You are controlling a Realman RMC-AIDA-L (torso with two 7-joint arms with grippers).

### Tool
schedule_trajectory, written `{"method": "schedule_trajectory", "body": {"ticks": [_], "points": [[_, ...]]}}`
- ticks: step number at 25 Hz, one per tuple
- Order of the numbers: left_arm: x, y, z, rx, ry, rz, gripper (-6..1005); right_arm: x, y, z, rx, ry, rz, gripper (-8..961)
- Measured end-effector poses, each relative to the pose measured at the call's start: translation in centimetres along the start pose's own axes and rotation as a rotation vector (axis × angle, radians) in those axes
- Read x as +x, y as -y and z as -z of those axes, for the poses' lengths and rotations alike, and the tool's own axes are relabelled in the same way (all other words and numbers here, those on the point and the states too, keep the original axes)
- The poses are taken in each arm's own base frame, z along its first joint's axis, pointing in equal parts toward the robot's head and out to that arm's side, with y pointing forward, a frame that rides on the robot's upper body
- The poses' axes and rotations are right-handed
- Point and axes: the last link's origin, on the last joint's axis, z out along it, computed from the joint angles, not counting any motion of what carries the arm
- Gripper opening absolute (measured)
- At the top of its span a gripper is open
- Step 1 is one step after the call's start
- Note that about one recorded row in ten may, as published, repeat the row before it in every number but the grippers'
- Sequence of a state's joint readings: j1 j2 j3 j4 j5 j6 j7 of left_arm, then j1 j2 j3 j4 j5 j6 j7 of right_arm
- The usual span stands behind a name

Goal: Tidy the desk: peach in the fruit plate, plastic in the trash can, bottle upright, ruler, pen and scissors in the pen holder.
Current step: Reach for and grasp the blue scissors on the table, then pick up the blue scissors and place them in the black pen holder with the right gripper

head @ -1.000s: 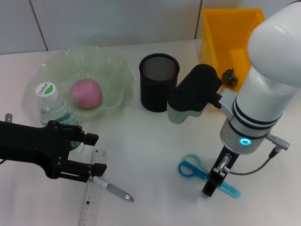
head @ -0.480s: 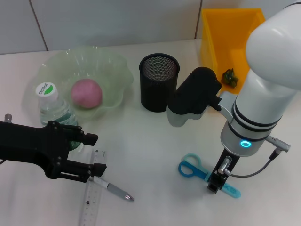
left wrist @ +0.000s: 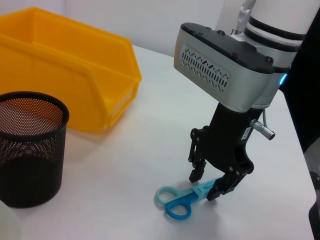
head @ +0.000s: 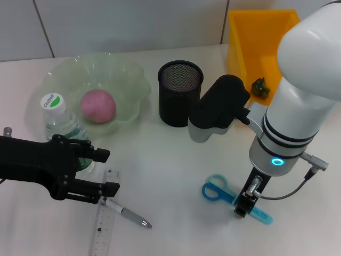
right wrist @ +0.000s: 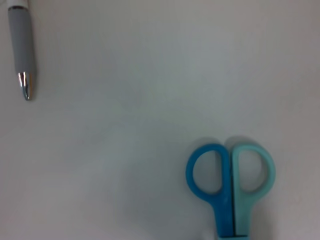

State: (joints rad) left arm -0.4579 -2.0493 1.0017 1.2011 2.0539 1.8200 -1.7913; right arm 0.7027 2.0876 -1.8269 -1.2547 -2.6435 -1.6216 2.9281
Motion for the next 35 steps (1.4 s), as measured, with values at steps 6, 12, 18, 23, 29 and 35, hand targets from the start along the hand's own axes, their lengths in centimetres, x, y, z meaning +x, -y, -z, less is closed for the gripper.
{"method": "schedule_trajectory", "body": {"ticks": [6,12,18,23,29,35], "points": [[0.05,0.00,-0.01,-0.001,0.000,-0.003,785,-0.06,-0.02,0.05,0.001,0.000,0.003,364],[0.07,-0.01,-0.01,-0.002,0.000,-0.005,785,-0.05,-0.05,0.00,0.002,-0.004,0.005,347],[0.07,-0.03,-0.01,-0.004,0.001,-0.005,785,0.03,-0.11,-0.04,0.002,-0.011,0.009,331],[0.07,-0.03,-0.01,-0.004,0.001,-0.005,785,0.05,-0.21,-0.10,0.003,-0.014,0.015,323],[0.07,-0.03,-0.01,-0.004,0.001,-0.005,784,0.06,-0.24,-0.10,0.003,-0.014,0.016,290],[0.08,-0.02,0.00,-0.003,0.000,-0.005,784,0.03,-0.43,-0.18,0.005,-0.018,0.026,257]]}}
